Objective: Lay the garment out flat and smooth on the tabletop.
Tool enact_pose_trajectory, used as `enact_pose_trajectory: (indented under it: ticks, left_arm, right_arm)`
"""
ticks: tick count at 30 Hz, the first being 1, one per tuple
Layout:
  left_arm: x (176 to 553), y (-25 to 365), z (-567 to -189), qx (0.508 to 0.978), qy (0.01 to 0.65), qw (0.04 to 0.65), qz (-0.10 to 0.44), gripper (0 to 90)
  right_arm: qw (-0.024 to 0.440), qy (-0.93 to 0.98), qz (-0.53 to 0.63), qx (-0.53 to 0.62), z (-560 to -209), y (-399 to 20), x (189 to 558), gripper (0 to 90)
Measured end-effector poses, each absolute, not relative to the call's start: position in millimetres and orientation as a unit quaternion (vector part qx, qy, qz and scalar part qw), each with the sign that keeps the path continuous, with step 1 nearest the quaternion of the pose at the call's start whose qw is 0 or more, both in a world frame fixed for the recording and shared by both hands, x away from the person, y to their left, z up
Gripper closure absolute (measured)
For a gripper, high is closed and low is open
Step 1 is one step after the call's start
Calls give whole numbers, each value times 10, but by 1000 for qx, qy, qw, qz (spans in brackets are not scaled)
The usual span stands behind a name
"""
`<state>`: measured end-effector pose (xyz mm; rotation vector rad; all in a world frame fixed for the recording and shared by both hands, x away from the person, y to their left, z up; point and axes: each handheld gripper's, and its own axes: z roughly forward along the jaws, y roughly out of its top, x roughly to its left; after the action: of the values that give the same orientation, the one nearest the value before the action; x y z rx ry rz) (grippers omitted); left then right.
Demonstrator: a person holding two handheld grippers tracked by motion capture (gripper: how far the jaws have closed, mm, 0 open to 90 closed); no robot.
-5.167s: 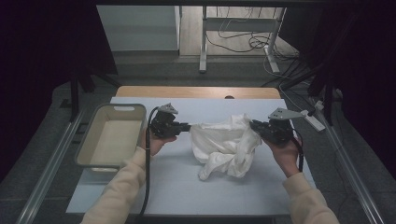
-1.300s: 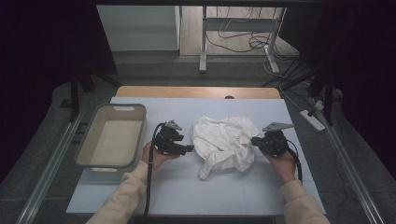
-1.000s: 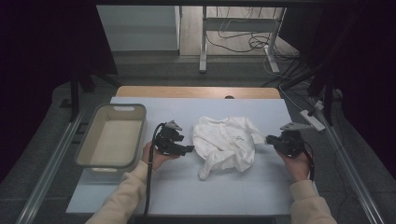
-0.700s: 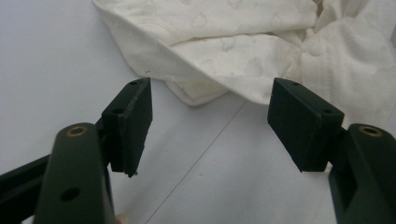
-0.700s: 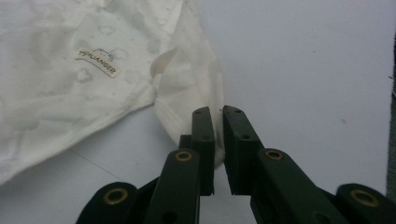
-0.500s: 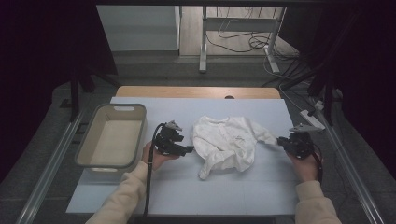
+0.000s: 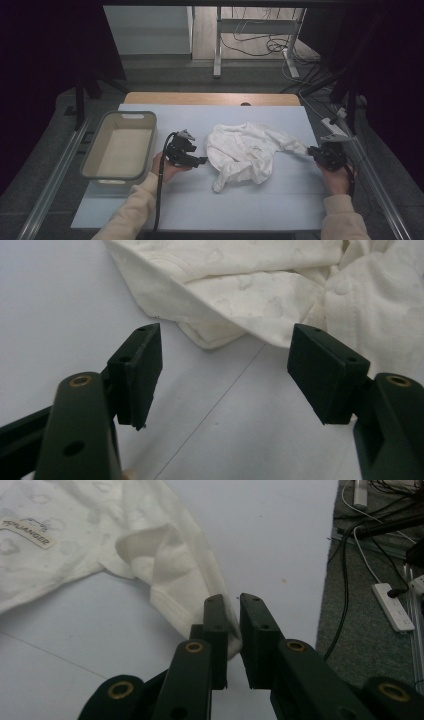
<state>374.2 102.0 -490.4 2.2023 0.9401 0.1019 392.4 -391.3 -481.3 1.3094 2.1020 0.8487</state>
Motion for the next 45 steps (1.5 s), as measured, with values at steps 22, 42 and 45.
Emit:
enact_pose_trajectory:
  ticks: [22, 42, 45]
  left_arm:
    - [3737, 950, -4943, 862, 361, 355, 37, 304]
    - [3741, 976, -4939, 861, 362, 354, 40, 303]
    - [3742, 987, -4940, 860, 364, 355, 40, 303]
  right_arm:
    - [250, 789, 327, 456, -4838, -3651, 4056, 521]
    - [231, 801, 311, 457, -4918, -3652, 4103, 851]
    - [229, 801, 313, 456, -4907, -3649, 4068, 851]
